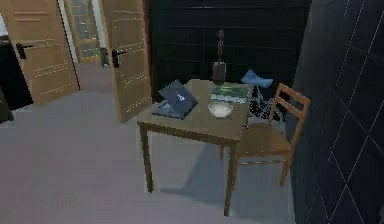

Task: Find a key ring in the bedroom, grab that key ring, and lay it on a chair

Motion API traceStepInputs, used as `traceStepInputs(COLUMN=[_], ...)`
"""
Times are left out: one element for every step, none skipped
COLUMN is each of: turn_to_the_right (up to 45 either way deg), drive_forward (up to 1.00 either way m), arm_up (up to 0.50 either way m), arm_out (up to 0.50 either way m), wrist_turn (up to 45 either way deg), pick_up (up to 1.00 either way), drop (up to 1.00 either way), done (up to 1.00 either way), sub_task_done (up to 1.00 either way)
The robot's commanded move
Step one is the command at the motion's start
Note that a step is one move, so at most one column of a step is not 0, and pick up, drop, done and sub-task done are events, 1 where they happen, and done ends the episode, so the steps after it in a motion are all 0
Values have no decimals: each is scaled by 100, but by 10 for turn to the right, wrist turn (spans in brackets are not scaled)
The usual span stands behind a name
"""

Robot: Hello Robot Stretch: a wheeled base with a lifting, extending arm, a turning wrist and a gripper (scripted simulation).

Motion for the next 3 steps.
traceStepInputs(turn_to_the_right=[-450, -240, 0], drive_forward=[0, 0, 5], arm_up=[0, 0, 0], arm_out=[0, 0, 0], wrist_turn=[0, 0, 0], pick_up=[0, 0, 0], drop=[0, 0, 0], done=[0, 0, 0], sub_task_done=[0, 0, 0])
